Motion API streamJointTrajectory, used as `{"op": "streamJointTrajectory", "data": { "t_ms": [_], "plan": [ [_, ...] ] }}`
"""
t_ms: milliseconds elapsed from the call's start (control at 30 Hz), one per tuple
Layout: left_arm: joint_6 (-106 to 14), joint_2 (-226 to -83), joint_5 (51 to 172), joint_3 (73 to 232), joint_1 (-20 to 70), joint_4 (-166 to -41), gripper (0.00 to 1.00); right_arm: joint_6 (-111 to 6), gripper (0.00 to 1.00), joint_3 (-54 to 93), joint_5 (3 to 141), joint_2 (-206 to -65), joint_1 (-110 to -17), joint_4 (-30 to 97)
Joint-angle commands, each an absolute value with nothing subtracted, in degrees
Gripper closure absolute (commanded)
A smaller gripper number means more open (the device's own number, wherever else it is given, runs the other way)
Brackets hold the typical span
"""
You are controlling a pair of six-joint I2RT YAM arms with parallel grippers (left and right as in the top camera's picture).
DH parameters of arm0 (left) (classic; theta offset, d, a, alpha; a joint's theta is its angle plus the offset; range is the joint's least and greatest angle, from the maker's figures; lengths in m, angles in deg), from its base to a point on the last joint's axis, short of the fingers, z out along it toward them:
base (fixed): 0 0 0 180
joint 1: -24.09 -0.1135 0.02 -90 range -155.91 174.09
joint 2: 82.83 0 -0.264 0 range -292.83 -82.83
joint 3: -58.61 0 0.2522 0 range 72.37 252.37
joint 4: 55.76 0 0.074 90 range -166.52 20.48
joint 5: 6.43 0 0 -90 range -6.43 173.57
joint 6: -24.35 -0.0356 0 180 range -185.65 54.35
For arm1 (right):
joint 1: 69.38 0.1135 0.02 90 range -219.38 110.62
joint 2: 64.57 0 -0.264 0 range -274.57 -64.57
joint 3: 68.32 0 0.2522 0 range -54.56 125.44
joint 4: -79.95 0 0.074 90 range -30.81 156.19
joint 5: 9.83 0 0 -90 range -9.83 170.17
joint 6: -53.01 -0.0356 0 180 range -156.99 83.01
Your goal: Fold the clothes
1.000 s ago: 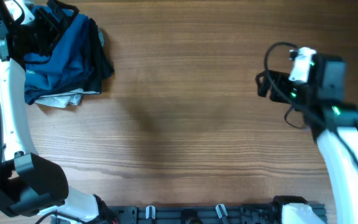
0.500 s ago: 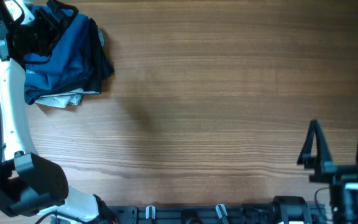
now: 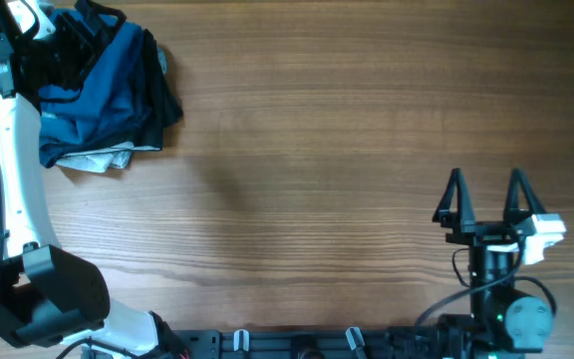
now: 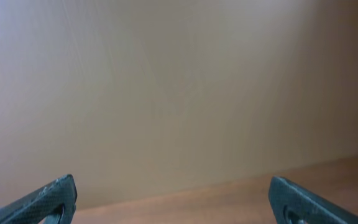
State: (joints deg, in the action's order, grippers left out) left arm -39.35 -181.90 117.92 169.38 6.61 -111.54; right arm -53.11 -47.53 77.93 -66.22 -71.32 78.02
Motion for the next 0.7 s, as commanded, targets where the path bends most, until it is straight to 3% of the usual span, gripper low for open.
{"op": "streamJointTrajectory", "data": {
  "t_ms": [0, 333, 667],
  "plan": [
    [-39.48, -182.18, 117.98, 169.42, 6.57, -111.49, 0.0, -55.28, 0.01, -52.08, 79.59, -64.75, -71.41, 80.51],
    [-39.48, -182.18, 117.98, 169.42, 6.57, -111.49, 0.0, -56.61, 0.01, -54.26, 83.31, -64.84, -71.38, 66.85],
    [-39.48, -182.18, 117.98, 169.42, 6.57, -111.49, 0.0, -56.68, 0.01, -54.26, 82.91, -65.93, -71.38, 66.9]
  ]
}}
